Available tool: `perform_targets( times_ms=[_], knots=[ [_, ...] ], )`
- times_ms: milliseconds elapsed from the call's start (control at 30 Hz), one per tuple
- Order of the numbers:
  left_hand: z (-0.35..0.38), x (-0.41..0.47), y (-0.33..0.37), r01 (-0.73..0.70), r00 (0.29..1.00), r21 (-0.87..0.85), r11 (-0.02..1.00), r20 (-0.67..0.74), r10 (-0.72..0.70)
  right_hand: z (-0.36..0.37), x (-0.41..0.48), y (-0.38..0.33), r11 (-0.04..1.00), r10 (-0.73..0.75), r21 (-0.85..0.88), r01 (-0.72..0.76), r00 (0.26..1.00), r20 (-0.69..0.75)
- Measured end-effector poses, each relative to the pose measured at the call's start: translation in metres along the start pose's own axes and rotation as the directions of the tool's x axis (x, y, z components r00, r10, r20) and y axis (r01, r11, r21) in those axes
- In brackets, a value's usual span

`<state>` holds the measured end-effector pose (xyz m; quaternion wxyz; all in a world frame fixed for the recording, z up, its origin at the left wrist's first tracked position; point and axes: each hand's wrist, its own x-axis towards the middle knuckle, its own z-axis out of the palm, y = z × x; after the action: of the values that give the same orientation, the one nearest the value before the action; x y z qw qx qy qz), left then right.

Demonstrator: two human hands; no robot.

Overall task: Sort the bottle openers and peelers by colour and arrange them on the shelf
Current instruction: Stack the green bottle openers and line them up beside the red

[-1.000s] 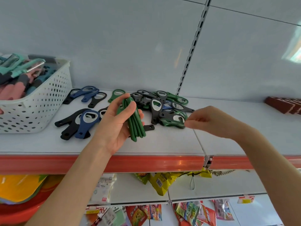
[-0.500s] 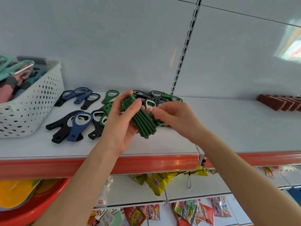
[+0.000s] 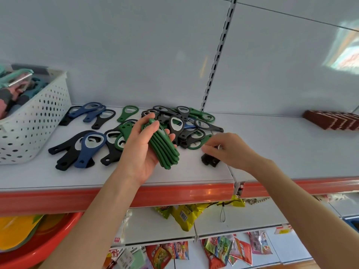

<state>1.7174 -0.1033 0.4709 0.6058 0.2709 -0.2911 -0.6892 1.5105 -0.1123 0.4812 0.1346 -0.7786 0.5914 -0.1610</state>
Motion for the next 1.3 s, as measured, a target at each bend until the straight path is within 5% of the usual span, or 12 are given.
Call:
perform_targets(
  times_ms=[100, 267, 467, 600, 767, 967, 1200, 1300],
  knots=[
    [0.001, -0.001, -0.001, 0.013, 1.000, 0.016, 1.000, 0.002, -0.013, -0.006, 0.011, 0.005, 0.991, 0.127, -0.015, -0.130, 0.983, -0.132],
    [0.003, -0.002, -0.006, 0.034, 0.999, 0.073, 0.997, 0.018, -0.035, -0.006, 0.032, 0.012, 0.958, 0.265, -0.130, -0.256, 0.963, 0.055],
    [0.004, -0.004, -0.006, 0.055, 0.998, 0.099, 0.994, 0.017, -0.057, -0.004, 0.040, 0.020, 0.959, 0.280, 0.028, -0.281, 0.959, 0.032],
    [0.004, -0.005, -0.006, 0.065, 0.998, 0.105, 0.992, 0.019, -0.068, -0.013, 0.038, 0.024, 0.923, 0.274, 0.286, -0.257, 0.962, -0.019],
    [0.005, -0.003, -0.005, 0.050, 0.998, 0.095, 0.994, 0.029, -0.053, -0.047, 0.030, 0.019, 0.728, 0.355, 0.651, -0.213, 0.930, -0.093],
    [0.014, 0.002, -0.010, -0.016, 1.000, 0.034, 0.999, -0.008, 0.016, -0.038, 0.009, -0.022, 0.580, 0.333, 0.814, -0.033, 0.921, -0.200],
    [0.015, 0.008, -0.008, -0.113, 0.992, 0.029, 0.993, -0.058, 0.115, 0.005, -0.011, -0.036, 0.780, 0.118, 0.626, 0.000, 0.982, -0.147],
    [0.013, 0.009, -0.008, -0.098, 0.994, 0.043, 0.994, -0.053, 0.101, 0.005, -0.012, -0.023, 0.910, 0.039, 0.413, -0.024, 0.999, -0.030]
  ],
)
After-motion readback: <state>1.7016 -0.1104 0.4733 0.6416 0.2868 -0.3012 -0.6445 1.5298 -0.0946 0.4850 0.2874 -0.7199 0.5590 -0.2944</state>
